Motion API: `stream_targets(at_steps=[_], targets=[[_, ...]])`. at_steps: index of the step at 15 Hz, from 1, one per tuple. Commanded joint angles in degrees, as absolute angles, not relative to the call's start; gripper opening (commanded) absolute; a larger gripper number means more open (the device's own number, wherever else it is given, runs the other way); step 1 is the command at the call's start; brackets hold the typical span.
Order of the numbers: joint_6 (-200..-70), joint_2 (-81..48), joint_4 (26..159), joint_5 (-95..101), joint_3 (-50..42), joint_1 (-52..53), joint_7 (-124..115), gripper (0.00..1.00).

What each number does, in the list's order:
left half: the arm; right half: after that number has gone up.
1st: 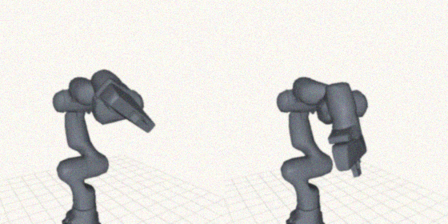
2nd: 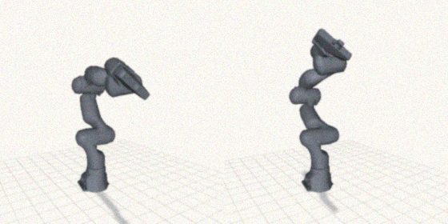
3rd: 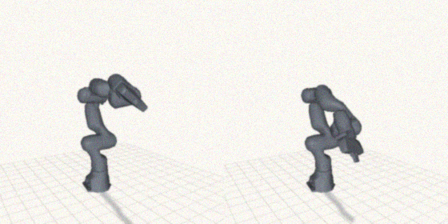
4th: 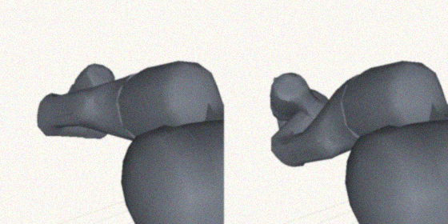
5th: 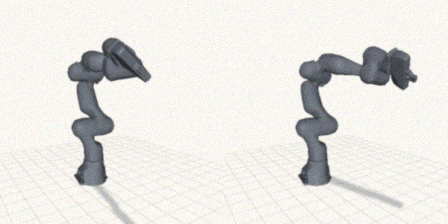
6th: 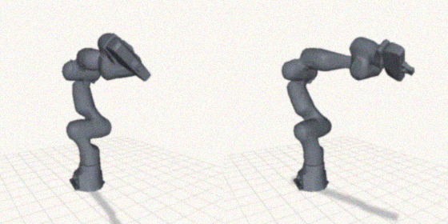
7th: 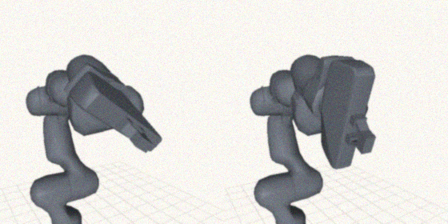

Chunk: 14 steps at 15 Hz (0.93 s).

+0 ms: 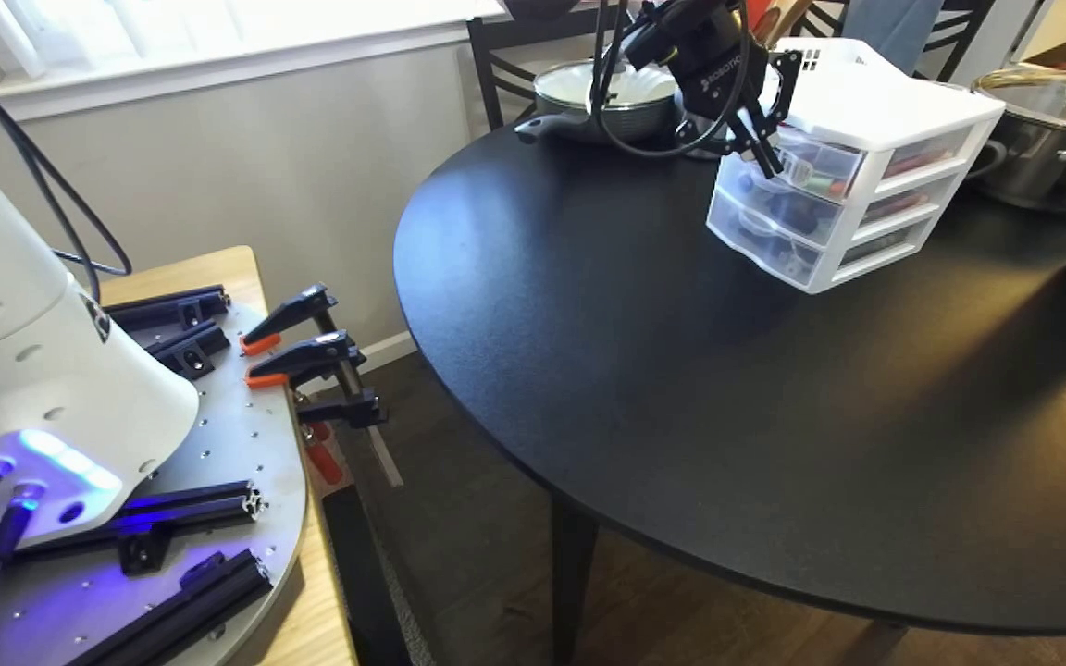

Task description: Close the open drawer.

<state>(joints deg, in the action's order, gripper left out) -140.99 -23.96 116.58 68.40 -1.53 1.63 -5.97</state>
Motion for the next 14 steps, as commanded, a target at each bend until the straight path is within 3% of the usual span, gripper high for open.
stream_targets(at_steps=[1,9,14], targets=[[-142.65,-24.89,115.23,71.18,-1.89,1.66,-8.67,0.04],[-143.03,-23.61,116.8,70.53,-0.83,0.74,-5.04,0.05],[-153.3,-18.43,122.69,61.7,1.72,-3.66,10.37,0.05]])
